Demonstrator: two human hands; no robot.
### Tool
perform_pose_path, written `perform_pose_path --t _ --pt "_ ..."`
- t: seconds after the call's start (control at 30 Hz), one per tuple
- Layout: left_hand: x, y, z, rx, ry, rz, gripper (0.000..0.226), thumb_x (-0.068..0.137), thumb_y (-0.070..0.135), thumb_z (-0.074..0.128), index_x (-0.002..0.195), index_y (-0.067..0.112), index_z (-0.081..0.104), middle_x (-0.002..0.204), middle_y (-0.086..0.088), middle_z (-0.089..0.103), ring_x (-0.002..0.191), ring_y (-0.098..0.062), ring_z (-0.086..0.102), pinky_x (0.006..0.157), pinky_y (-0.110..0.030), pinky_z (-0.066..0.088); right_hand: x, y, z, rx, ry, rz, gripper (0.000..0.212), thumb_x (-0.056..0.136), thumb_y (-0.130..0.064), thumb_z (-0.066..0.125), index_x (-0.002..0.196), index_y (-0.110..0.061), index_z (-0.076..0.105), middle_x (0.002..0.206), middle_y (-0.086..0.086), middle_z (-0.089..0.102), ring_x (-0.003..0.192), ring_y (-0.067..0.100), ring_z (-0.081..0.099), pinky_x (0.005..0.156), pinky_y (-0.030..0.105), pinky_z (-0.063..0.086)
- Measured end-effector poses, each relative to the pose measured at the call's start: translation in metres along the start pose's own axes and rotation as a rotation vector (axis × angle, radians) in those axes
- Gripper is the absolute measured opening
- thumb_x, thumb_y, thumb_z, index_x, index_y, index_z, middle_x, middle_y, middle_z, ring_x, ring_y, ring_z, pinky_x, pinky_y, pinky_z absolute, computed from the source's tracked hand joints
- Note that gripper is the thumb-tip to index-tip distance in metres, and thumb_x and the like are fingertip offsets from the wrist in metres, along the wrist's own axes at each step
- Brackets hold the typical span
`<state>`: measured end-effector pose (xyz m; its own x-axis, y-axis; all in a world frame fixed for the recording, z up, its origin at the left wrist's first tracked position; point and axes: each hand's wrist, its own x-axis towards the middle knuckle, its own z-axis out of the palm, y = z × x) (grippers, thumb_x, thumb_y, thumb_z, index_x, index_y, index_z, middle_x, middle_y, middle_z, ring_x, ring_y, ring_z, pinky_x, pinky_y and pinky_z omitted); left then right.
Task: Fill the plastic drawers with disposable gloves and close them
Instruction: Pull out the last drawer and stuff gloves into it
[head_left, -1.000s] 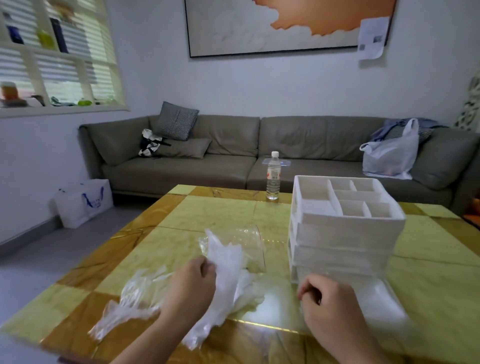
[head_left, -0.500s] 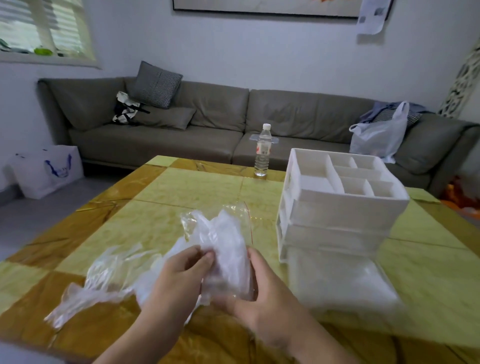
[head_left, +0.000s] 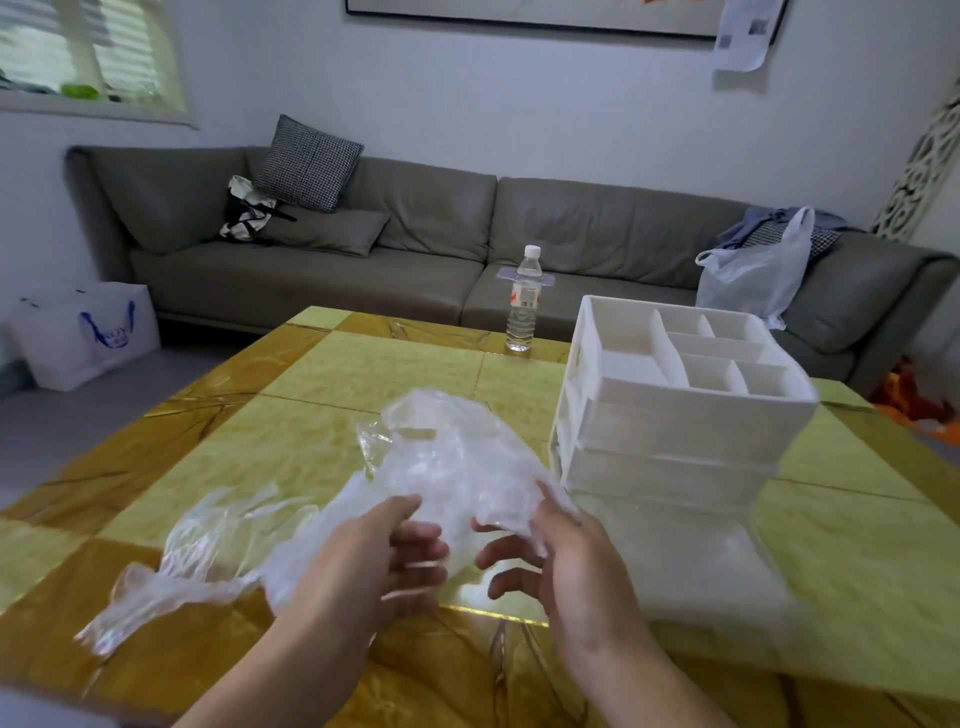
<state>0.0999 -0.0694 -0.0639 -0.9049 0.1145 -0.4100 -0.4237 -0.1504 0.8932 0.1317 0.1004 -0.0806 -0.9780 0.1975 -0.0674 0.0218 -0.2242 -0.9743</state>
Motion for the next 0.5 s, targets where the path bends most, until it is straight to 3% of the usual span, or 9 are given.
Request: perform_pose_path --t 0.07,0.17,0.2,0.27,0.33,0.4,0.5 --pt "-0.005 -0.003 0.006 0.038 -0.126 -0.097 0.060 0.091 0.057 0.063 0.098 -0.001 0.078 0.096 -0.016 0.080 0.089 -0.031 0.076 0.079 -0.042 0.058 -0.002 0.000 0.000 0.021 -0.042 -0.008 0.047 0.108 -0.022 0.047 0.120 0.023 0.049 0.099 0.028 0.075 0.068 0.036 0.063 0.053 0.037 0.049" --pt "-0.007 -0.007 0.009 0.032 -0.161 0.038 0.052 0.083 0.051 0.070 0.093 0.002 0.081 0.098 -0.020 0.078 0.089 -0.031 0.075 0.095 -0.050 0.056 -0.009 0.001 0.003 -0.084 -0.139 0.010 0.048 0.112 -0.034 0.042 0.109 0.002 0.075 0.083 0.021 0.073 0.063 0.032 0.059 0.051 0.034 0.042" --pt "-0.005 -0.009 0.009 -0.002 -0.140 0.096 0.045 0.087 0.040 0.071 0.097 -0.003 0.078 0.095 -0.024 0.077 0.083 -0.033 0.073 0.091 -0.049 0.057 -0.012 0.001 0.005 -0.129 -0.176 0.028 0.050 0.112 -0.038 0.042 0.102 -0.005 0.080 0.080 0.019 0.072 0.062 0.032 0.059 0.051 0.033 0.041" --pt "-0.002 -0.010 0.008 -0.043 -0.071 0.169 0.030 0.097 0.020 0.066 0.101 -0.009 0.072 0.089 -0.024 0.075 0.074 -0.032 0.070 0.079 -0.043 0.058 -0.014 0.003 0.003 -0.170 -0.222 0.081 0.054 0.107 -0.041 0.045 0.092 -0.003 0.080 0.079 0.024 0.071 0.063 0.033 0.059 0.052 0.035 0.039" --pt "0.001 -0.009 0.006 -0.017 -0.004 0.227 0.022 0.100 0.014 0.062 0.091 -0.004 0.072 0.084 -0.018 0.076 0.071 -0.026 0.069 0.075 -0.041 0.057 -0.012 0.002 -0.002 -0.163 -0.202 0.125 0.050 0.107 -0.032 0.045 0.084 -0.001 0.077 0.083 0.029 0.072 0.067 0.036 0.061 0.055 0.037 0.041" --pt "0.004 -0.009 0.006 0.082 0.050 0.319 0.026 0.098 0.021 0.065 0.082 0.001 0.068 0.073 -0.009 0.069 0.067 -0.021 0.065 0.075 -0.047 0.057 -0.009 -0.003 -0.011 -0.138 -0.170 0.116 0.039 0.101 -0.025 0.051 0.078 -0.008 0.078 0.082 0.021 0.071 0.073 0.035 0.066 0.056 0.038 0.046" --pt "0.006 -0.013 0.010 0.444 0.127 0.539 0.040 0.089 0.040 0.066 0.073 0.004 0.055 0.058 0.001 0.048 0.054 -0.014 0.047 0.060 -0.043 0.047 -0.006 -0.010 -0.022 -0.036 -0.119 0.065 0.039 0.088 -0.042 0.057 0.097 -0.014 0.083 0.099 0.014 0.078 0.088 0.028 0.072 0.073 0.042 0.055"
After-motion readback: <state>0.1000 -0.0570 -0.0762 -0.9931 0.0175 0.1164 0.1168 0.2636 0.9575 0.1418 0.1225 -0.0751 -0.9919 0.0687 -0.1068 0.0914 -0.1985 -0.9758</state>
